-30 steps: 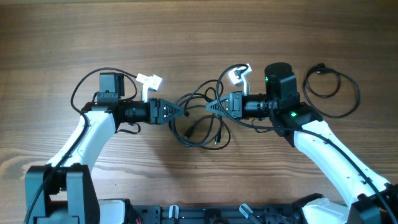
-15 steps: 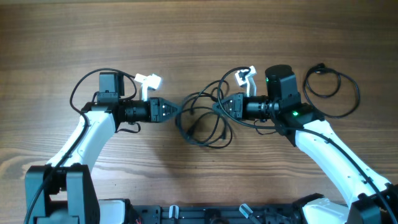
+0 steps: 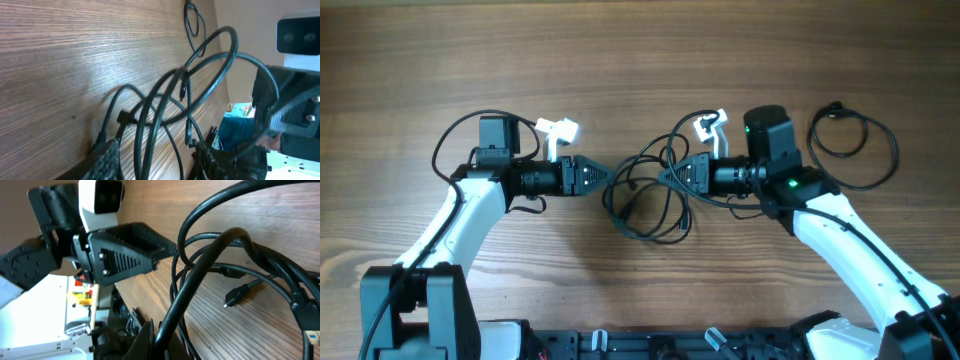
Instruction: Untangle cables
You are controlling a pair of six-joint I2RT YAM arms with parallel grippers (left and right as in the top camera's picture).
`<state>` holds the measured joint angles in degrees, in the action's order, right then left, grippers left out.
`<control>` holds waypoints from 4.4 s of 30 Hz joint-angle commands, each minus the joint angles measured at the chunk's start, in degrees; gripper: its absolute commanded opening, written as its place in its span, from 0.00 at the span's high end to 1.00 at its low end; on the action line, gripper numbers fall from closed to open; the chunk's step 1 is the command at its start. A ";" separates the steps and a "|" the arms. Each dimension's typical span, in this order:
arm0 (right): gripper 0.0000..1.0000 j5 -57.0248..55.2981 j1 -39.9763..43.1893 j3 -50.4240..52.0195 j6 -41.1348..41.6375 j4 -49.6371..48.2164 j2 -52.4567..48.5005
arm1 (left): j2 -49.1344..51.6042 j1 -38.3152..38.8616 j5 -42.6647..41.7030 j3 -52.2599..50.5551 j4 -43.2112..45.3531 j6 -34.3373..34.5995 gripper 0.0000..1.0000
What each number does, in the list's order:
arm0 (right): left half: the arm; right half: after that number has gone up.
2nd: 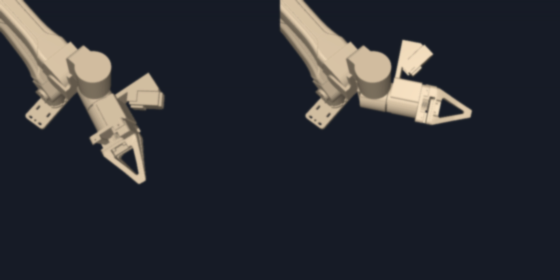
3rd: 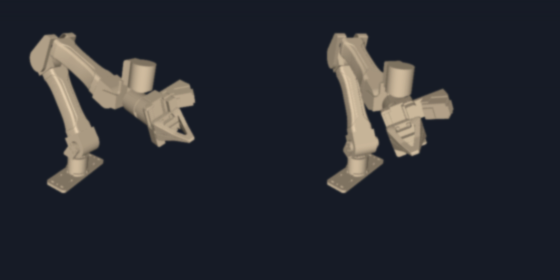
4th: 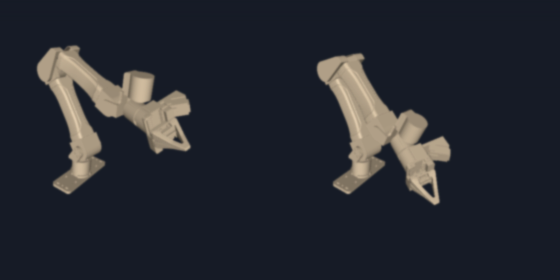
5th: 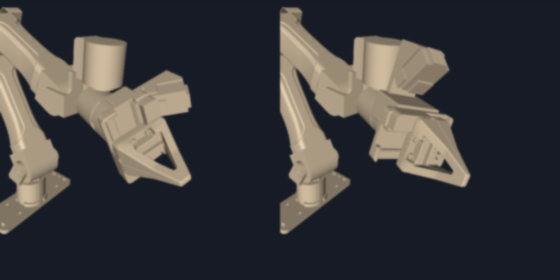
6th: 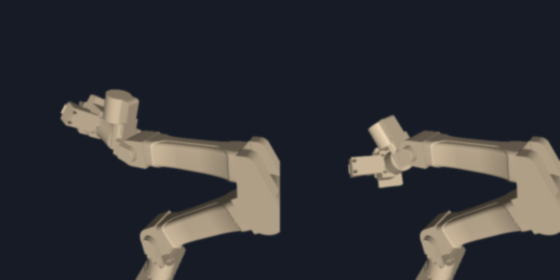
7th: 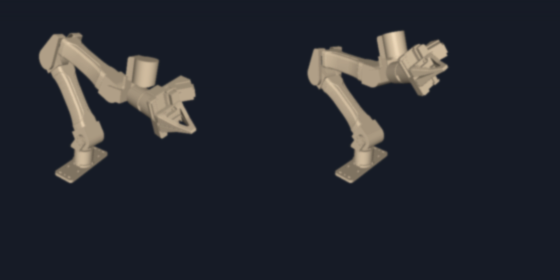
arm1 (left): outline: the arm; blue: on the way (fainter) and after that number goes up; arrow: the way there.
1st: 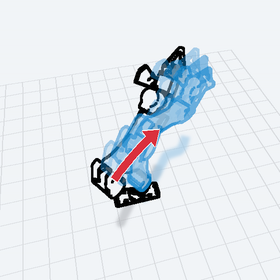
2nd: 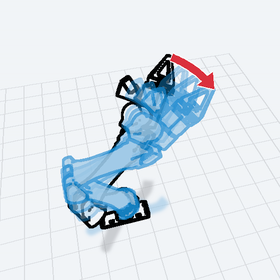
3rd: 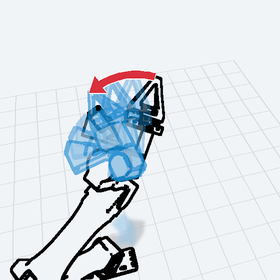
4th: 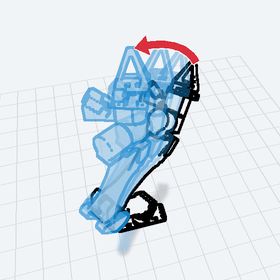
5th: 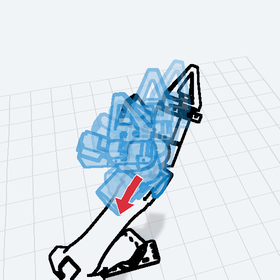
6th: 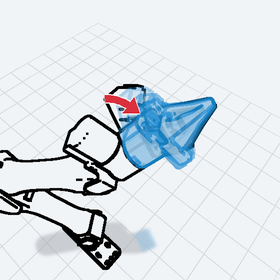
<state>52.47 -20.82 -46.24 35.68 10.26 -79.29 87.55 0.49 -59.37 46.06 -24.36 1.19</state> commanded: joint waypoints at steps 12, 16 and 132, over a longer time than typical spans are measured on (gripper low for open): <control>0.96 2.49 -1.90 -0.02 2.03 -3.82 -0.26 | -0.42 0.04 0.09 -0.11 0.20 -0.26 0.61; 0.96 2.47 -1.90 -0.02 2.05 -4.48 -0.26 | -0.42 0.04 0.09 -0.11 0.17 -0.26 0.64; 0.96 5.40 -1.51 -6.99 0.28 -7.74 -13.40 | -0.42 4.48 31.56 -0.11 -1.09 23.61 0.96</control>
<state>61.39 -22.20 -52.49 35.81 1.23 -92.01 87.53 5.32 -33.30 46.02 -24.82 21.32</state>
